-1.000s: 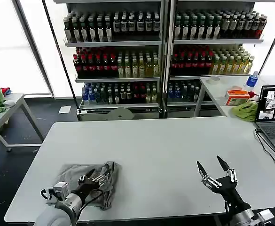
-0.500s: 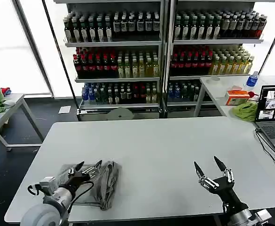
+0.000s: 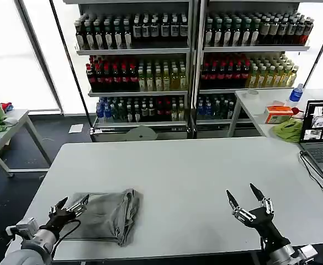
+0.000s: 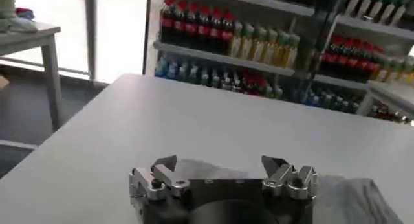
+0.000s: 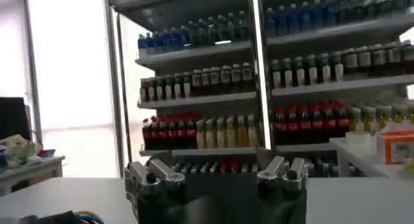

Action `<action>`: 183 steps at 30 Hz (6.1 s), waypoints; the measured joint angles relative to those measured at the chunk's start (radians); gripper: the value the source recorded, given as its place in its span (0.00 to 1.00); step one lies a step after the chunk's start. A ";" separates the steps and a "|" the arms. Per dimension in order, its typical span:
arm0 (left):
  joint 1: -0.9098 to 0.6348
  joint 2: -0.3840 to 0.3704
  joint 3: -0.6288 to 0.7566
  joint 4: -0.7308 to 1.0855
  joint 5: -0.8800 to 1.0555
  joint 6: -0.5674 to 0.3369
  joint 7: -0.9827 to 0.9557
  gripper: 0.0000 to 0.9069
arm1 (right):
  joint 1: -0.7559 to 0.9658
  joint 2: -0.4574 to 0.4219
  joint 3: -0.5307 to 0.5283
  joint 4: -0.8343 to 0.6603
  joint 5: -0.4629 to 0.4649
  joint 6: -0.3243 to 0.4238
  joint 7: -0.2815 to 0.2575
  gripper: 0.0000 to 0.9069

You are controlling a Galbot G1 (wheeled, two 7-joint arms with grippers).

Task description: Fold and organize the clothes.

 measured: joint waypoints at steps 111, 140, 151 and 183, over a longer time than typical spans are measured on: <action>-0.241 -0.035 0.538 -0.213 -0.358 0.090 -0.358 1.00 | 0.080 0.018 -0.128 0.001 -0.032 -0.210 0.124 1.00; -0.036 -0.060 0.058 -0.294 -0.206 -0.005 -0.143 1.00 | 0.455 0.091 -0.699 -0.133 0.159 -0.466 0.398 1.00; 0.004 -0.075 0.008 -0.301 -0.182 -0.013 -0.127 1.00 | 0.493 0.110 -0.764 -0.178 0.212 -0.478 0.431 0.00; 0.006 -0.061 -0.018 -0.275 -0.176 -0.017 -0.121 1.00 | 0.448 0.014 -0.571 -0.128 0.224 -0.542 0.358 0.00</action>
